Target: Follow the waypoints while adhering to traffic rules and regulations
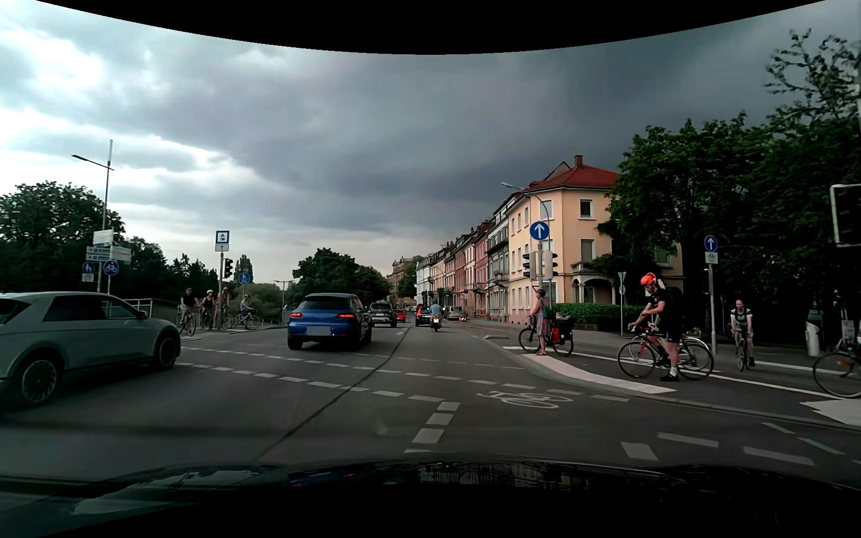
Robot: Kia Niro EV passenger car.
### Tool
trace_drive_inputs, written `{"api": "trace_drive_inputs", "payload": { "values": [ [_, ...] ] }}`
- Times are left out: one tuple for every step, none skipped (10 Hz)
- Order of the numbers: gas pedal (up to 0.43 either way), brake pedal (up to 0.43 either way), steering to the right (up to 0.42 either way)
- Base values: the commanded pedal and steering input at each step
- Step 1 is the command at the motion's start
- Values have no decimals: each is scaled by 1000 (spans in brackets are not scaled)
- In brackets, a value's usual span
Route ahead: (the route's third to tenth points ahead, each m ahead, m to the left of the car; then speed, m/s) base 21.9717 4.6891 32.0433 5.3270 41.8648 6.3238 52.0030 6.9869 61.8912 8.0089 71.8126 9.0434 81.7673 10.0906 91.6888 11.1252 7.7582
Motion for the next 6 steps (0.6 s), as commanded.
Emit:
{"api": "trace_drive_inputs", "payload": {
  "values": [
    [79, 0, -14],
    [79, 0, -13],
    [79, 0, -13],
    [79, 0, -14],
    [79, 0, -14],
    [79, 0, -13]
  ]
}}
